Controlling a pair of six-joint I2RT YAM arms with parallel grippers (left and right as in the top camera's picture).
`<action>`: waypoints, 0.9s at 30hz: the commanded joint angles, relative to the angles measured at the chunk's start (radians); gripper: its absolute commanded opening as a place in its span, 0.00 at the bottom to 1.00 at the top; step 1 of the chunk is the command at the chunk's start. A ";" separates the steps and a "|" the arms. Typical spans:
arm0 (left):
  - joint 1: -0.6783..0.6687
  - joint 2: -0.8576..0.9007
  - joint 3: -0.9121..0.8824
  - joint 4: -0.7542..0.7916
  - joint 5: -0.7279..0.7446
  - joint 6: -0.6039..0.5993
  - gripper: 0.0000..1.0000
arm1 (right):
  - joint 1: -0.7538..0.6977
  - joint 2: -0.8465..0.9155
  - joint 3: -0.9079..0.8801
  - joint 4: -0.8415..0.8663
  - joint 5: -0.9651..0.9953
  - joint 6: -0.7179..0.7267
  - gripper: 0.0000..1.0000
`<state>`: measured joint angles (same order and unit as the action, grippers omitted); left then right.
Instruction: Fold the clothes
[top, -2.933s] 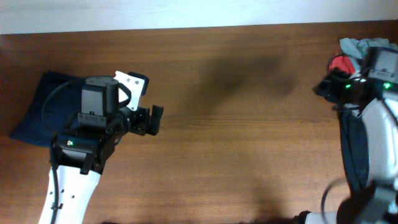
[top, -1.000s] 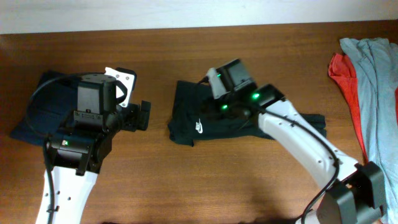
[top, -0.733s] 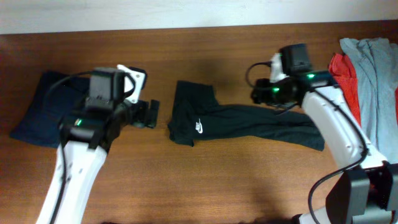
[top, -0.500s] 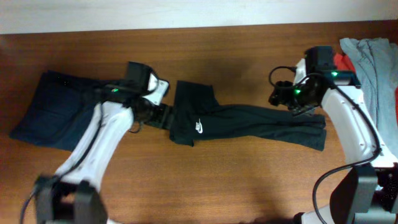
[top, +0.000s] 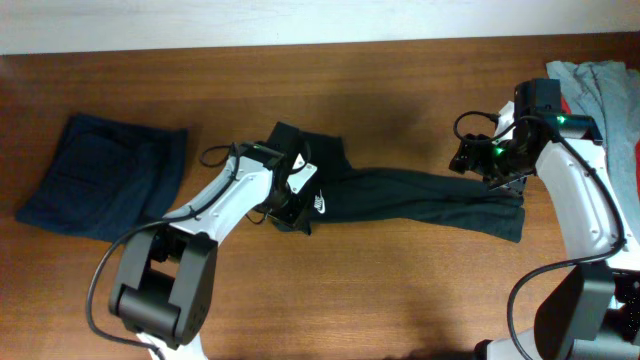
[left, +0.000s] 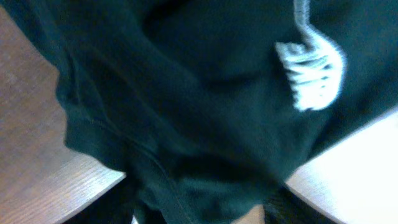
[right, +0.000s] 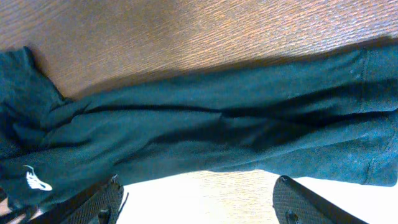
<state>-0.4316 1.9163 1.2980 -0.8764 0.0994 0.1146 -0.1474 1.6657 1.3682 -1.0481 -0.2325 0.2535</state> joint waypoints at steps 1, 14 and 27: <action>0.005 0.047 0.006 0.001 -0.152 0.013 0.22 | -0.005 -0.014 -0.007 -0.005 0.036 -0.010 0.86; 0.148 0.037 0.082 -0.177 -0.459 -0.245 0.01 | -0.003 0.053 -0.188 0.042 0.006 -0.006 0.67; 0.148 0.037 0.082 -0.176 -0.455 -0.246 0.36 | -0.002 0.058 -0.423 0.176 -0.100 -0.013 0.49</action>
<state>-0.2821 1.9541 1.3655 -1.0512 -0.3454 -0.1261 -0.1474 1.7218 0.9913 -0.9138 -0.2649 0.2447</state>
